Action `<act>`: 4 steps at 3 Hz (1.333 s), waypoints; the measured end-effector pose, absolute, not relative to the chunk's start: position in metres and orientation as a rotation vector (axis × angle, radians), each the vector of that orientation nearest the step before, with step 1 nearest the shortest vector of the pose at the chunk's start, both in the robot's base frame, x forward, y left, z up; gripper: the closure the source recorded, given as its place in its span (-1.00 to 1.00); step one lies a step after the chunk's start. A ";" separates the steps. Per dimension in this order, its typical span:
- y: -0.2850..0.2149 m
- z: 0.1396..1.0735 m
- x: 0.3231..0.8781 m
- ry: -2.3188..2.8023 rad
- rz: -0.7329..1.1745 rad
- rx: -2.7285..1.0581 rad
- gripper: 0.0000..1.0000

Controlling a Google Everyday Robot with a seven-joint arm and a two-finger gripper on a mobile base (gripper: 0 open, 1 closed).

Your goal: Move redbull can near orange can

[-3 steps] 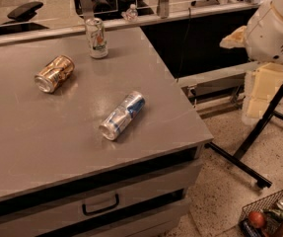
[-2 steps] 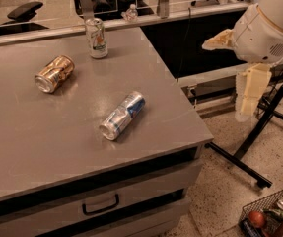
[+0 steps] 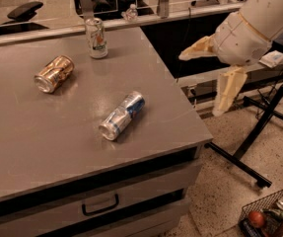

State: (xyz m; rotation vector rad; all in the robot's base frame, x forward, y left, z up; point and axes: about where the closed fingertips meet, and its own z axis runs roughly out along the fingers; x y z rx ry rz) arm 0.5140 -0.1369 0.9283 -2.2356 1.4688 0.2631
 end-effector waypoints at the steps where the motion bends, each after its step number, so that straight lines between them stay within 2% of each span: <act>1: -0.135 0.928 0.516 1.469 0.256 -2.229 -0.62; 2: -0.127 0.926 0.524 1.430 0.275 -2.246 -0.99; 4: -0.094 0.906 0.572 1.283 0.391 -2.309 -1.00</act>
Offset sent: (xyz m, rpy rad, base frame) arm 0.0158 0.0181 -0.0063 0.0211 0.0123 0.0817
